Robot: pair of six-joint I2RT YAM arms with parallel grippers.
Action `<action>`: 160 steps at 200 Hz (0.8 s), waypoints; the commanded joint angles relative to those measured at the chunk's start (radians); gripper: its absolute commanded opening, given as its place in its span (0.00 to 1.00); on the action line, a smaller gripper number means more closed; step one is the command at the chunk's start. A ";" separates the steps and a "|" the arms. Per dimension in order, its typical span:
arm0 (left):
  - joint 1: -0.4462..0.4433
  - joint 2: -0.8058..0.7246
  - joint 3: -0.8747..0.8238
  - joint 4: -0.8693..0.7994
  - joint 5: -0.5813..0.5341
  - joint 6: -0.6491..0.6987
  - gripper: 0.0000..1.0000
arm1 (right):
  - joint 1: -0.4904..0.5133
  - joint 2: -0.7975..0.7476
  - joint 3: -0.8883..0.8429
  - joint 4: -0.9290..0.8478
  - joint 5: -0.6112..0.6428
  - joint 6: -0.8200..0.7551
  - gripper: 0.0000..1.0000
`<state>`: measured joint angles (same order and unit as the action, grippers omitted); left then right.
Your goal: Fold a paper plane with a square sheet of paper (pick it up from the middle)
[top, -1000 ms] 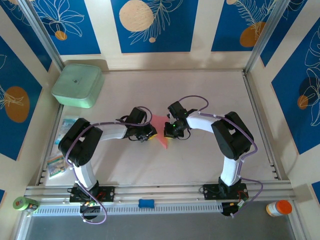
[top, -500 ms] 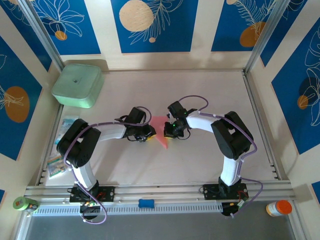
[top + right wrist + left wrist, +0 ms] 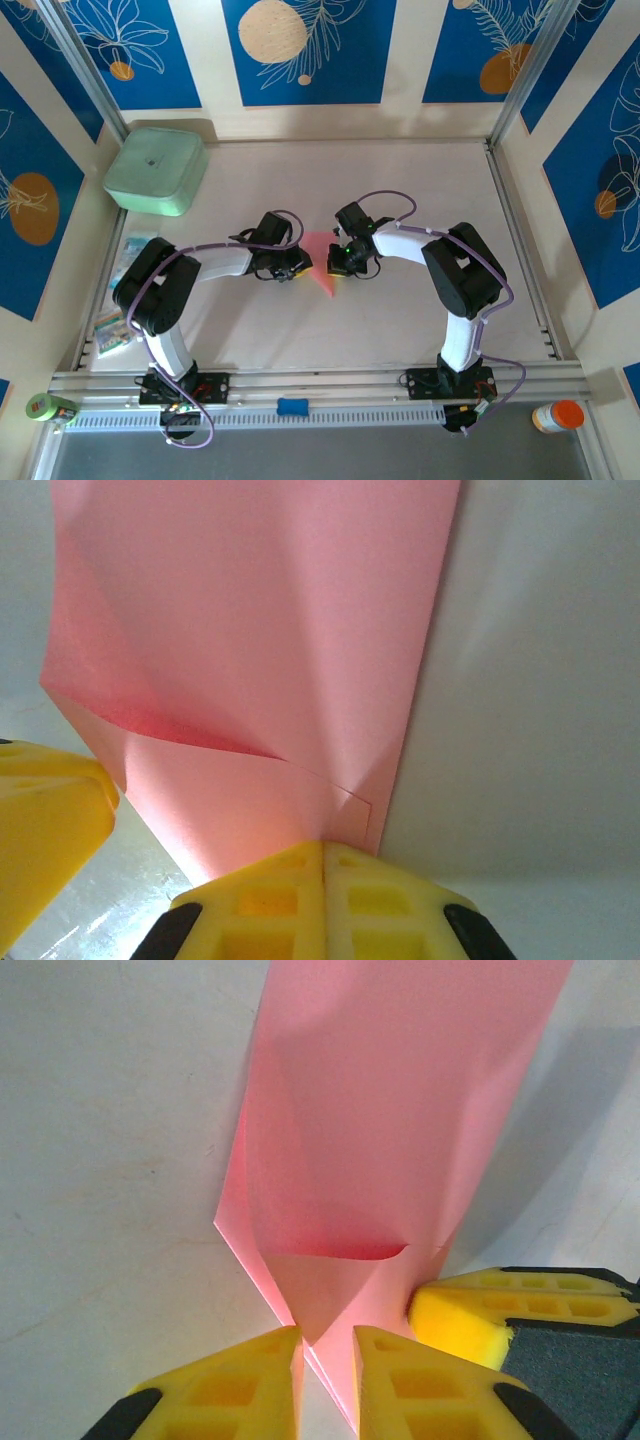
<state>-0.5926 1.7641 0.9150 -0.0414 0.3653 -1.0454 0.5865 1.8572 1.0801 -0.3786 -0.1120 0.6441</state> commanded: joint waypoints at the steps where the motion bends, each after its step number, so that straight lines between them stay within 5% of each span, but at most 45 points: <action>1: 0.011 -0.003 0.015 0.005 0.011 0.011 0.21 | -0.001 0.052 -0.009 -0.050 0.021 -0.008 0.05; 116: 0.028 0.022 0.042 -0.059 -0.024 0.020 0.29 | 0.000 0.054 -0.012 -0.048 0.020 -0.009 0.05; 160: 0.027 0.021 0.039 -0.013 0.006 0.023 0.21 | -0.001 0.055 -0.011 -0.048 0.018 -0.009 0.04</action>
<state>-0.5732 1.7721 0.9306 -0.0673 0.3546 -1.0382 0.5865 1.8572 1.0801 -0.3782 -0.1123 0.6437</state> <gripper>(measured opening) 0.211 0.044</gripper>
